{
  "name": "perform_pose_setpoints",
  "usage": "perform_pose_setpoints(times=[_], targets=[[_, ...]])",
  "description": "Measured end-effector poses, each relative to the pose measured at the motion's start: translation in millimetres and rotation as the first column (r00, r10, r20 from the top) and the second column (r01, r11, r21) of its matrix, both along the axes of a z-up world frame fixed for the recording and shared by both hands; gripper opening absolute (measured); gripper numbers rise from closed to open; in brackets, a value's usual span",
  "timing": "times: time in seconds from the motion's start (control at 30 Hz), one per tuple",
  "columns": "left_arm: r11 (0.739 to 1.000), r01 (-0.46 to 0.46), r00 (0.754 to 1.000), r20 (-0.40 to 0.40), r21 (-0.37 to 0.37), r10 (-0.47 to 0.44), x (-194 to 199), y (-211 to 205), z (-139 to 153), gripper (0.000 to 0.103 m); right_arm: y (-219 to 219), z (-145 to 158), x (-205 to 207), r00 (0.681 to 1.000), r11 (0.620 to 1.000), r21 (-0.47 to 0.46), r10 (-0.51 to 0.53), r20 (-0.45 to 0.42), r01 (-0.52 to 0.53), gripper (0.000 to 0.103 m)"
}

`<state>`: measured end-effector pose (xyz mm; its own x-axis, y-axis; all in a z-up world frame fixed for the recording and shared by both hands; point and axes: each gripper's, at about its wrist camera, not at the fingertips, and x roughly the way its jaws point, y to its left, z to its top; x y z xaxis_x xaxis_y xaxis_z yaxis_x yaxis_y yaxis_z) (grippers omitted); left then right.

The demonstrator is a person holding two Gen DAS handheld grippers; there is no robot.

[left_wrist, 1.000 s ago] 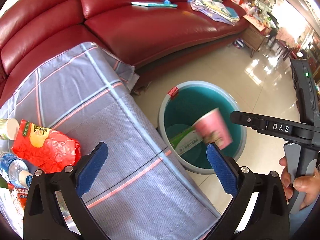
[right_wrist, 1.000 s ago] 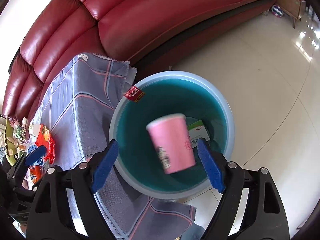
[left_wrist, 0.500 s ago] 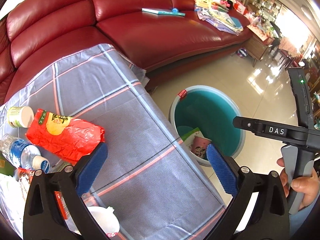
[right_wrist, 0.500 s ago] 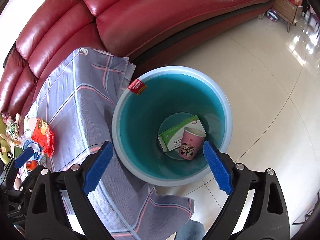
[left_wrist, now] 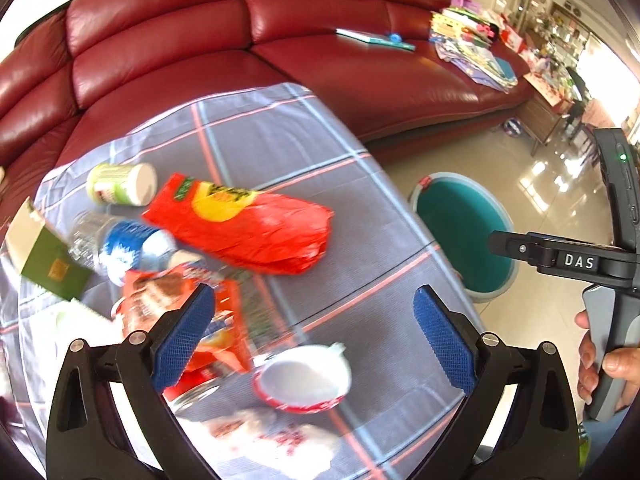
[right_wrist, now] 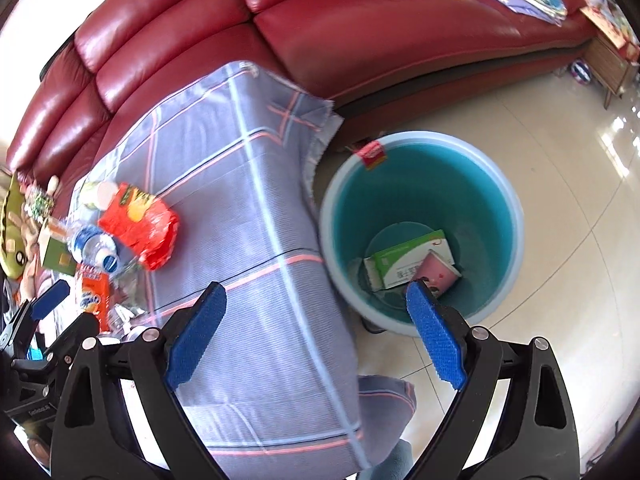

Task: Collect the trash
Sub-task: 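Open the left tool dropping the box while the right tool releases the cup into the bin, then move both tools back to the table toward the red can and orange snack bag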

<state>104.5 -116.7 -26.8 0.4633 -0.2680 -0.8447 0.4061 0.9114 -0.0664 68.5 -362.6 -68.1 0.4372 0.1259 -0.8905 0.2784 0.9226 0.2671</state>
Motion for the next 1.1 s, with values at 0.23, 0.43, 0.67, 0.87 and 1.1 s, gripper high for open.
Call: perform_pose_setpoints(times=[0.23, 0.43, 0.67, 0.87, 1.1], targets=[[0.993, -0.116, 0.993, -0.016, 0.009, 0.116, -6, 69, -9, 0.099, 56, 4, 6, 0.994, 0.994, -0.015, 0.113, -0.006, -0.113, 0.088], [0.98, -0.198, 0.979, -0.052, 0.006, 0.198, -11, 117, -28, 0.099, 96, -2, 12, 0.982, 0.982, -0.012, 0.188, -0.028, -0.188, 0.088], [0.967, -0.254, 0.964, -0.086, 0.006, 0.253, -8, 141, -44, 0.099, 126, -9, 18, 0.97, 0.971, -0.005, 0.237, -0.048, -0.237, 0.088], [0.967, -0.254, 0.962, -0.106, -0.018, 0.251, 1, 139, -49, 0.099, 143, -7, 29, 0.961, 0.962, 0.003, 0.272, -0.045, -0.272, 0.088], [0.973, -0.23, 0.966, -0.126, -0.008, 0.227, 13, 119, -60, 0.099, 155, -4, 44, 0.956, 0.957, 0.008, 0.29, -0.044, -0.29, 0.088]])
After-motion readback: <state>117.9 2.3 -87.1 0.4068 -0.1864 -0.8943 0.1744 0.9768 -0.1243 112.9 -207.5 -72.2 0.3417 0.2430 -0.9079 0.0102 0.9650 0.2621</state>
